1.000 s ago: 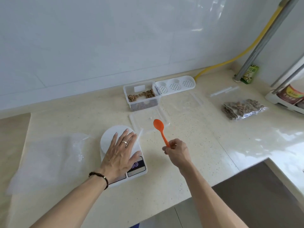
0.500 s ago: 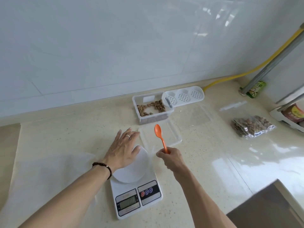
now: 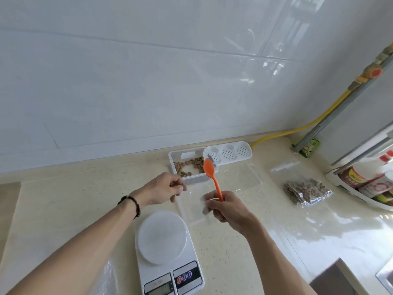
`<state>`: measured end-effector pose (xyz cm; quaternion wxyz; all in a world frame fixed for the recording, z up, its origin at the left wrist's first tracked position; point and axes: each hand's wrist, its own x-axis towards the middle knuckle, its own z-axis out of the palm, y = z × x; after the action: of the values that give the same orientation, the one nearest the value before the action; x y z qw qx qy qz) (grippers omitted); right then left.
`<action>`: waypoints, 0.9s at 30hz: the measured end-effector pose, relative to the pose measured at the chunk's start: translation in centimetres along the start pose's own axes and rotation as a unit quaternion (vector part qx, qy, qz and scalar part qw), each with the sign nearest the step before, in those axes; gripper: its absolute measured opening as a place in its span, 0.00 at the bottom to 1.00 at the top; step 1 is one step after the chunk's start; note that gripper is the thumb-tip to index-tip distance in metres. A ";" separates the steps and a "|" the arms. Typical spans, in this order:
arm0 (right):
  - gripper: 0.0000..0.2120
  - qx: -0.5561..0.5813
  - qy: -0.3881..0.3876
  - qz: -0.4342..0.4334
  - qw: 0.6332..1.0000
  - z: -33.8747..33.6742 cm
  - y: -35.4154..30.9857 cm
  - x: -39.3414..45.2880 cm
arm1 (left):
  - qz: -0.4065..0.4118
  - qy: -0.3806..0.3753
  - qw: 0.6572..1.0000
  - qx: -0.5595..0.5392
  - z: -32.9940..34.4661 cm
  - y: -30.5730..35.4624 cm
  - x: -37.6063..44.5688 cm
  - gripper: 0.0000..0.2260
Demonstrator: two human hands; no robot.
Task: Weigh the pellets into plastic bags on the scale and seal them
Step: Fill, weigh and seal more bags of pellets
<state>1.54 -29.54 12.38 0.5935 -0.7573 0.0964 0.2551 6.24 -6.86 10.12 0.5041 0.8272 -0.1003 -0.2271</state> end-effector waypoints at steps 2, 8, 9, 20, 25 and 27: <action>0.07 -0.020 0.015 -0.010 1.000 -0.1 -0.6 0.3 | -0.002 0.009 1.000 0.001 -0.5 0.4 -0.2 0.06; 0.07 -0.063 0.120 -0.033 0.990 -0.9 -1.8 1.7 | -0.036 0.021 0.995 0.091 -2.6 -0.8 -0.8 0.07; 0.06 -0.064 0.109 -0.027 0.992 -1.1 -2.0 1.9 | -0.037 0.033 0.995 0.091 -2.9 -1.0 -0.9 0.07; 0.05 -0.150 0.130 -0.057 0.978 1.0 -4.4 5.0 | -0.043 0.140 0.955 0.257 -4.2 -2.0 -0.8 0.12; 0.05 -0.055 0.107 -0.041 0.992 1.7 -5.2 5.5 | 0.022 0.090 0.952 0.292 -1.9 -1.0 -0.2 0.49; 0.04 -0.044 0.087 -0.036 0.995 2.1 -5.3 5.9 | 0.047 0.060 0.936 0.344 -0.3 -0.4 0.5 0.61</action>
<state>8.32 -25.14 13.59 0.5576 -0.8050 0.1092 0.1706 6.78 -6.56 9.74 0.2038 0.9564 -0.1809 -0.1051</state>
